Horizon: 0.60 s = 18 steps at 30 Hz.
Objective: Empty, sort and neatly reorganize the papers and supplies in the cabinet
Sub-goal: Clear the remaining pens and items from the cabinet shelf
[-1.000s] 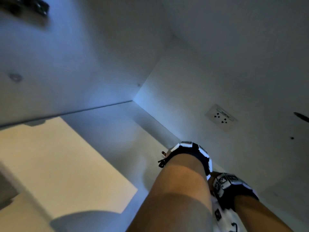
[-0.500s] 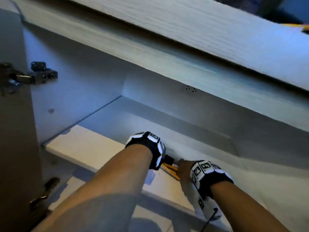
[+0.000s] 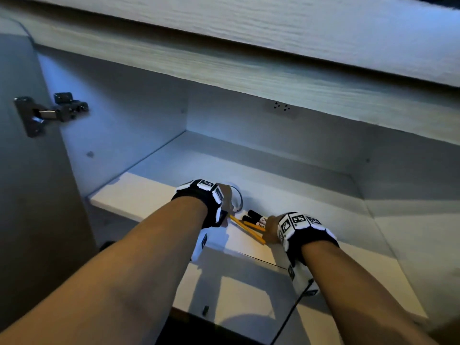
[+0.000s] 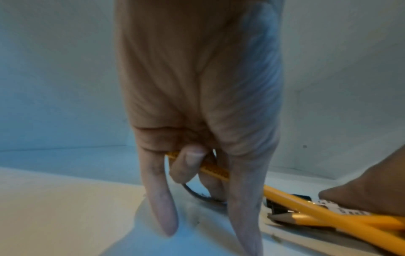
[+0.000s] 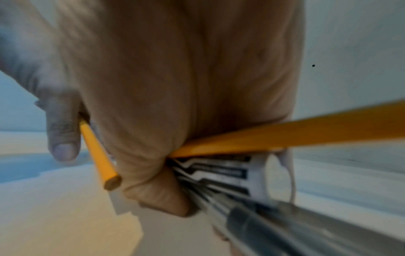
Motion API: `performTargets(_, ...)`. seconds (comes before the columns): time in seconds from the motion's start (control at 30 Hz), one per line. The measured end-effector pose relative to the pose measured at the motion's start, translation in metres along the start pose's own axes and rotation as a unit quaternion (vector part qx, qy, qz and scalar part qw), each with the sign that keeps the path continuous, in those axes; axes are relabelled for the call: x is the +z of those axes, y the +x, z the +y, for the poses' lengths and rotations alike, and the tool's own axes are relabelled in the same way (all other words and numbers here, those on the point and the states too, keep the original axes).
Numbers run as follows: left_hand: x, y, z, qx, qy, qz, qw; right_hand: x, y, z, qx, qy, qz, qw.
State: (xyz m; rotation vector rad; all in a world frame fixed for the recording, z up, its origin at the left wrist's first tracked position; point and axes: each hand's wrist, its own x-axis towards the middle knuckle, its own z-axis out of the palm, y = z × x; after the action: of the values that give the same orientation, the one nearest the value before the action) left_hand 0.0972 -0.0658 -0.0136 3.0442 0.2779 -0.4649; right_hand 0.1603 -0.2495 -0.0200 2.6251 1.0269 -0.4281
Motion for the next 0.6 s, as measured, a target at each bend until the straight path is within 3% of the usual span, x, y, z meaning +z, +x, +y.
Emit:
performTargets(0.03,-0.001,0.001,0.000,-0.011,-0.057,0.006,0.998,0.000,-0.001,0.002,-0.018,-0.001,0.002,1.000)
performTargets(0.37,-0.009,0.017,-0.008,0.027,-0.118,0.053,0.991,-0.008,0.015,0.004,-0.005,-0.072,-0.102,0.992)
performTargets(0.5,-0.005,0.002,0.020,0.083,-0.012,0.119,0.989,-0.004,0.010,0.006,0.023,-0.015,-0.044,0.999)
performTargets(0.6,0.001,-0.007,0.031,0.096,0.029,0.121,0.988,0.001,0.014,0.001,0.059,0.014,-0.047,0.997)
